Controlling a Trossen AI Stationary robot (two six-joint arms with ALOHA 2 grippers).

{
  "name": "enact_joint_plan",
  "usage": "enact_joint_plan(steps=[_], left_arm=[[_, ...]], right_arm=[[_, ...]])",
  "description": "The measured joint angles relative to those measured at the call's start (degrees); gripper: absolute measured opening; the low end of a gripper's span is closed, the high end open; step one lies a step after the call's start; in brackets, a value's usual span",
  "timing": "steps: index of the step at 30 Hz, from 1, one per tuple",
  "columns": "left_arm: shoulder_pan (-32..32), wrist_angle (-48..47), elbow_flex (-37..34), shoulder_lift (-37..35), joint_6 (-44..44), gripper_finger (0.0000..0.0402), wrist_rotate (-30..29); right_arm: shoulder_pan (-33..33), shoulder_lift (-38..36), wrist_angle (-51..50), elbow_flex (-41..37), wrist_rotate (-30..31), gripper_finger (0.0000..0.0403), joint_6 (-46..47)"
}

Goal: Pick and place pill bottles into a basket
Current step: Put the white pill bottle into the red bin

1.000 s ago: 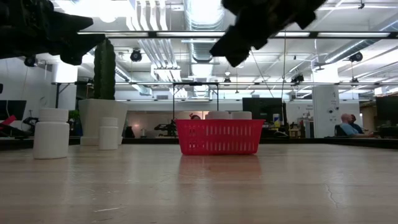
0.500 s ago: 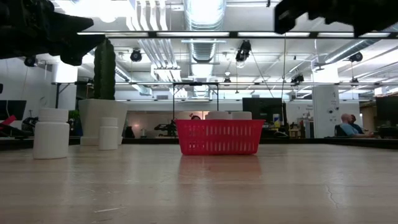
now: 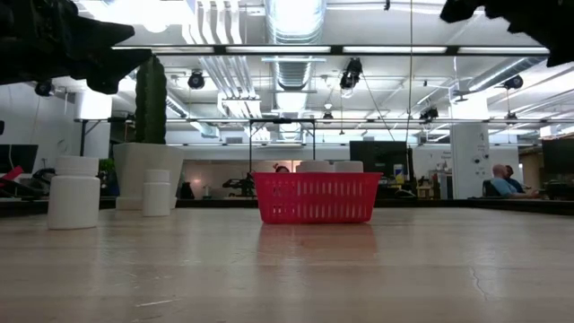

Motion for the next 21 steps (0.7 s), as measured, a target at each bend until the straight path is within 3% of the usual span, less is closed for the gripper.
enact_joint_plan(steps=[7, 12, 21], left_arm=[[0.00, -0.02, 0.00, 0.09, 0.11, 0.0293, 0.00], [-0.01, -0.04, 0.00, 0.00, 0.07, 0.0293, 0.00], [0.00, -0.04, 0.00, 0.01, 0.02, 0.0293, -0.02]], right_arm=[[-0.15, -6.37, 12.71, -1.55, -0.25, 0.0008, 12.80], [-0.09, -11.23, 12.71, -4.15, -6.29, 0.0008, 9.42], [-0.15, -21.27, 12.87, -8.35, 0.21, 0.0009, 14.19]])
